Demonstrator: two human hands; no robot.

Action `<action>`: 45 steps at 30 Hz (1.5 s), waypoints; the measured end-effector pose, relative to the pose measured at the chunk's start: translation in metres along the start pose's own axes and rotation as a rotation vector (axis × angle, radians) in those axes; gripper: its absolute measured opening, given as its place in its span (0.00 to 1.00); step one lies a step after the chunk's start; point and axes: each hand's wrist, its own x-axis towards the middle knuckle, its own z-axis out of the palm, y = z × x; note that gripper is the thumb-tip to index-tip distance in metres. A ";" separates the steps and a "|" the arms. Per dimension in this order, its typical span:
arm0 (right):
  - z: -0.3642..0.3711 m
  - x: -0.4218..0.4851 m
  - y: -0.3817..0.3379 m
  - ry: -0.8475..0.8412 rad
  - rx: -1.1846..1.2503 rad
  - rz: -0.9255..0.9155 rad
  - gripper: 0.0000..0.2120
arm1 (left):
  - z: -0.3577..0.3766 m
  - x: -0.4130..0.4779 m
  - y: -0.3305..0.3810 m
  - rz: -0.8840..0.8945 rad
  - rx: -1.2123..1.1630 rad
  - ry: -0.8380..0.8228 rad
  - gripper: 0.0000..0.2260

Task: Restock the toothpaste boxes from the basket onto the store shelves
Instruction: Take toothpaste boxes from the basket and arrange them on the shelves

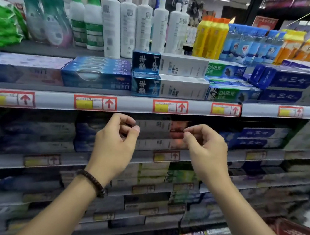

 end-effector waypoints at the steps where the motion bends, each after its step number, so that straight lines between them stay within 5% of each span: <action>1: -0.001 -0.006 0.004 -0.006 -0.005 -0.001 0.05 | 0.002 -0.008 -0.003 -0.006 0.011 -0.001 0.03; 23: -0.031 -0.153 0.171 -0.417 0.134 0.304 0.04 | 0.104 -0.232 -0.112 -0.440 0.104 -0.042 0.03; 33: -0.008 -0.229 0.257 -0.308 0.154 0.598 0.07 | 0.130 -0.273 -0.196 -0.584 0.116 -0.236 0.02; 45: 0.042 -0.361 0.364 -0.245 0.189 0.857 0.09 | 0.140 -0.363 -0.325 -0.743 0.171 -0.261 0.05</action>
